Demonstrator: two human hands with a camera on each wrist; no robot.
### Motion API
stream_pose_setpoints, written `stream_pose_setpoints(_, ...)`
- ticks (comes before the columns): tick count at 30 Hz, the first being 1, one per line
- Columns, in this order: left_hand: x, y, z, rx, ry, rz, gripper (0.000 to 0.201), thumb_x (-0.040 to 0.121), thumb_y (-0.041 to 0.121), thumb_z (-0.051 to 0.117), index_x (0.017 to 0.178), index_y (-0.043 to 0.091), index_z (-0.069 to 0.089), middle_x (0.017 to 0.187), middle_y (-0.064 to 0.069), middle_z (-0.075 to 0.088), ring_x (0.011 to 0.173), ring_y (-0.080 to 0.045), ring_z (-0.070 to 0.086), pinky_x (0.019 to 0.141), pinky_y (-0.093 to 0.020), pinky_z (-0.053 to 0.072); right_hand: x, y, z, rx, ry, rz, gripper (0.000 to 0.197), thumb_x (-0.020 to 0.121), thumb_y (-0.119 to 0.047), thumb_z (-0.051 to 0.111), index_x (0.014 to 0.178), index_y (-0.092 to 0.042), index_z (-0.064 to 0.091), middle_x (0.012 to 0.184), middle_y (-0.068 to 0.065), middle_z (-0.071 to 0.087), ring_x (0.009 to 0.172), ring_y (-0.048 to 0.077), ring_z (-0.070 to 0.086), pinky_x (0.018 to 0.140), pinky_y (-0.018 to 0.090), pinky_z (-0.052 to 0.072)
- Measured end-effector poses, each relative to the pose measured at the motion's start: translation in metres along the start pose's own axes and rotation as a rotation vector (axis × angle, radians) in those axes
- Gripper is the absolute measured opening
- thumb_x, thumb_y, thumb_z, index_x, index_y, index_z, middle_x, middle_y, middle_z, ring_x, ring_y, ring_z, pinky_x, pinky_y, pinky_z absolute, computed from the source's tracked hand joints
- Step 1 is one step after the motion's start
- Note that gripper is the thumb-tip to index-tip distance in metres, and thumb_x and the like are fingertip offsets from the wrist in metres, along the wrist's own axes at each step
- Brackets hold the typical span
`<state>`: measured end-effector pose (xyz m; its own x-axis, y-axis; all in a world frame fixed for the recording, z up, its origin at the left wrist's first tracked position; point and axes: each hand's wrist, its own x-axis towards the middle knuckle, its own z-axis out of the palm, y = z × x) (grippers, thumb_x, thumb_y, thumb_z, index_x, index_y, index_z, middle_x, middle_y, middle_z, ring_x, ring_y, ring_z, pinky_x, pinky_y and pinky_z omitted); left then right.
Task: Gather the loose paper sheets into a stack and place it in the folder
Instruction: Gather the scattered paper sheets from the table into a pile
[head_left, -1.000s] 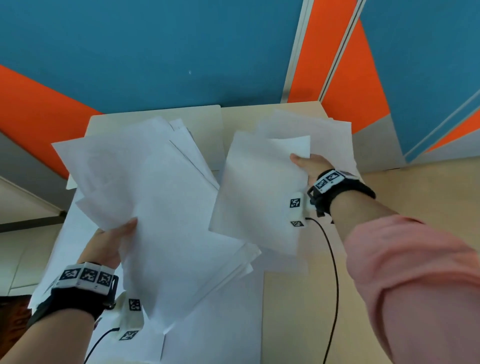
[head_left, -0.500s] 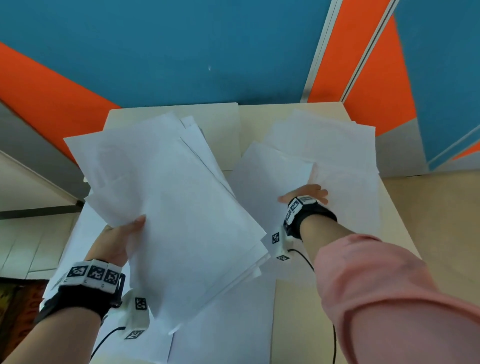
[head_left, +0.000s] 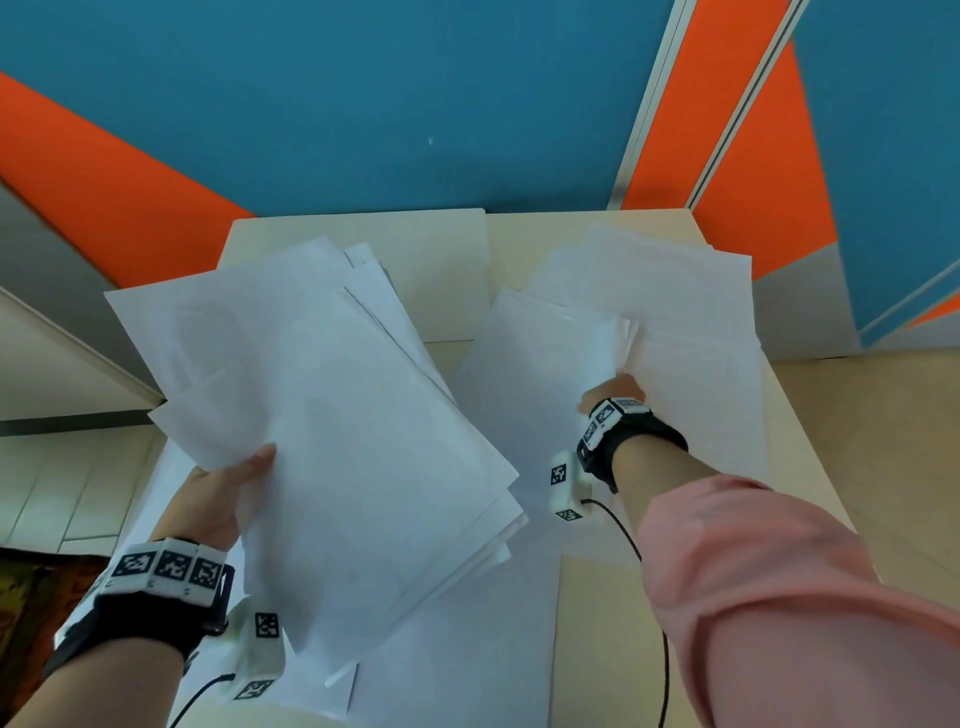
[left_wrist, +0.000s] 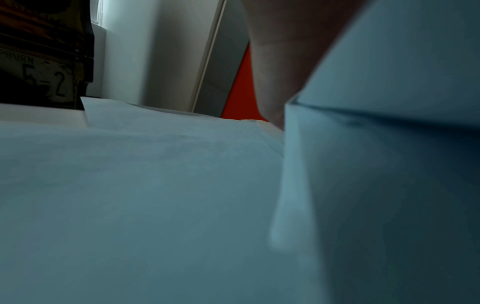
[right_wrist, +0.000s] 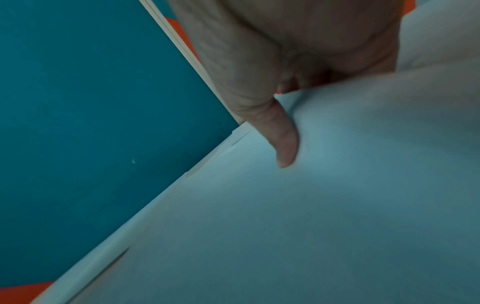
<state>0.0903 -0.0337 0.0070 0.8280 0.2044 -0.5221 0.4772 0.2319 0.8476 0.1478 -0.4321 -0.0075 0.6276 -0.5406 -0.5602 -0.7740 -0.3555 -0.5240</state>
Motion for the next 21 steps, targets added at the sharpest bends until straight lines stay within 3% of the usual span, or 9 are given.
stream_pose_setpoints(2,-0.002,0.001,0.000,-0.004,-0.004,0.006,0.030,0.089,0.005,0.054,0.119,0.003,0.057,0.101,-0.006,0.069,0.072,-0.012,0.072,0.068,-0.027,0.059,-0.007,0.007,-0.004,-0.139,-0.067,0.014,0.018,0.092,-0.017,0.053,0.105,-0.007,0.060,0.124,0.013,0.056,0.114,0.024,0.057,0.061,0.017,0.042)
stream_pose_setpoints(3,-0.003,0.001,0.000,0.002,-0.006,0.008,0.030,0.089,0.005,0.054,0.119,0.003,0.057,0.103,-0.007,0.068,0.074,-0.014,0.072,0.069,-0.028,0.059,-0.014,0.011,-0.006,-0.166,-0.116,0.017,0.018,0.093,-0.024,0.053,0.090,-0.007,0.060,0.118,0.012,0.059,0.115,0.023,0.058,0.068,0.017,0.042)
stream_pose_setpoints(4,-0.003,0.002,0.001,0.011,-0.009,0.013,0.033,0.089,0.006,0.055,0.121,0.002,0.056,0.109,-0.011,0.066,0.079,-0.019,0.071,0.072,-0.031,0.059,-0.022,0.017,-0.005,-0.220,-0.095,0.023,0.024,0.092,-0.029,0.055,0.087,-0.006,0.059,0.118,0.010,0.061,0.114,0.022,0.059,0.074,0.018,0.042)
stream_pose_setpoints(7,-0.003,0.005,0.005,0.023,-0.018,0.014,0.035,0.088,0.006,0.055,0.123,0.001,0.055,0.111,-0.014,0.066,0.086,-0.024,0.067,0.078,-0.038,0.057,-0.032,0.043,0.005,-0.306,-0.115,0.017,0.045,0.081,-0.025,0.069,0.116,0.002,0.058,0.122,0.012,0.062,0.111,0.025,0.061,0.088,0.023,0.047)
stream_pose_setpoints(10,-0.007,0.006,0.012,0.025,-0.056,0.019,0.034,0.089,0.005,0.055,0.122,0.000,0.055,0.101,-0.008,0.069,0.082,-0.021,0.069,0.077,-0.036,0.056,-0.039,0.051,-0.001,-0.236,-0.146,-0.050,0.049,0.077,-0.016,0.072,0.119,0.004,0.057,0.121,0.016,0.063,0.109,0.028,0.062,0.089,0.029,0.049)
stream_pose_setpoints(14,-0.008,0.007,0.017,0.039,-0.050,0.010,0.041,0.088,0.005,0.056,0.128,-0.003,0.051,0.124,-0.021,0.060,0.107,-0.033,0.061,0.098,-0.047,0.046,-0.054,0.014,-0.064,-0.079,-0.080,-0.363,0.039,0.082,-0.008,0.066,0.120,-0.001,0.059,0.124,0.015,0.062,0.111,0.027,0.060,0.094,0.031,0.044)
stream_pose_setpoints(16,-0.010,0.005,0.023,0.045,-0.048,0.002,0.043,0.087,0.005,0.058,0.128,-0.004,0.051,0.126,-0.021,0.058,0.115,-0.037,0.056,0.103,-0.050,0.040,-0.071,-0.014,-0.099,-0.064,0.002,-0.570,0.042,0.086,-0.010,0.064,0.126,-0.004,0.055,0.124,0.002,0.058,0.114,0.019,0.055,0.094,0.026,0.039)
stream_pose_setpoints(19,-0.014,-0.001,0.040,0.079,-0.027,0.002,0.032,0.086,0.004,0.059,0.117,-0.005,0.056,0.110,-0.020,0.063,0.104,-0.035,0.059,0.101,-0.048,0.042,-0.110,-0.056,-0.143,0.010,0.010,-0.853,0.037,0.087,-0.011,0.063,0.124,-0.011,0.058,0.114,-0.004,0.057,0.105,0.015,0.057,0.089,0.024,0.039)
stream_pose_setpoints(21,-0.017,-0.004,0.054,0.083,-0.023,0.010,0.018,0.086,0.001,0.058,0.104,0.000,0.058,0.097,-0.014,0.063,0.093,-0.032,0.059,0.095,-0.045,0.044,-0.137,-0.074,-0.161,0.177,-0.110,-0.916,0.023,0.081,-0.015,0.068,0.104,-0.021,0.065,0.109,-0.003,0.067,0.089,0.013,0.064,0.085,0.029,0.049)
